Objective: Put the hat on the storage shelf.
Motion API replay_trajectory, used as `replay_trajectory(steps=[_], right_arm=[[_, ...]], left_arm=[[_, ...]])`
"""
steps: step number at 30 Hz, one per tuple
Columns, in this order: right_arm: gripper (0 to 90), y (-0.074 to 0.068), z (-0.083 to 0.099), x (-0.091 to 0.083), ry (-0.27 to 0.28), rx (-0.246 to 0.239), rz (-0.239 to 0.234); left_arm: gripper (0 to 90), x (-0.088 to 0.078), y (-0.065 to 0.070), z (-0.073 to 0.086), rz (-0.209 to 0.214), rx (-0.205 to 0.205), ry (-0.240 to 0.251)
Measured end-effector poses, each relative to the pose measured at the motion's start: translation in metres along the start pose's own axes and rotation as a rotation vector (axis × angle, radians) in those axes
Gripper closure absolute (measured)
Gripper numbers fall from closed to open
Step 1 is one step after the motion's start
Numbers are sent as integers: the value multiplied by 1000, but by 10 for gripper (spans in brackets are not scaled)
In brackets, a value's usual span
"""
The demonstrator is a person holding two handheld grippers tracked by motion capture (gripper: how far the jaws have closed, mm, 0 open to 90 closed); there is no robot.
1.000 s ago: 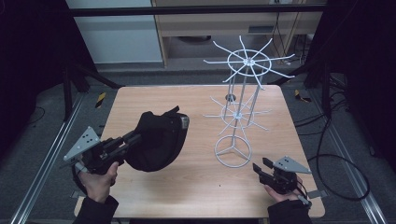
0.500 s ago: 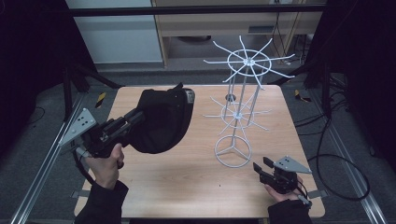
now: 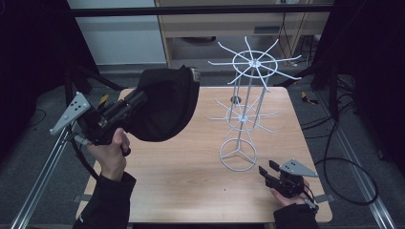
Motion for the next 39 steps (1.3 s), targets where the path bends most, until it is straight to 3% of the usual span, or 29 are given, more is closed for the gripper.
replay_trajectory(steps=[9, 19, 29, 33, 39], right_arm=[[521, 0, 0, 1, 1, -4, -1], [521, 0, 1, 1, -3, -2, -6], [522, -2, 1, 1, -5, -3, -16], [522, -2, 2, 1, -9, -10, -13], [521, -3, 2, 2, -12, -10, -15]], left_arm=[[755, 11, 6, -26, 17, 11, 54], [759, 25, 20, -41, 58, 23, 85], [761, 49, 33, -25, 109, -2, 50], [760, 53, 33, -15, 134, -36, 28], [759, 52, 28, 0, 136, -57, -12]])
Point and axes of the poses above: each handheld gripper's, and its own axes: x roughly forward along the jaws, z roughly out of its underside, y roughly to its right, the point moved 10 cm from there along x, roughly forward along the jaws, and after that the axes turned 6 degrees about x, right-handed, at the moved point
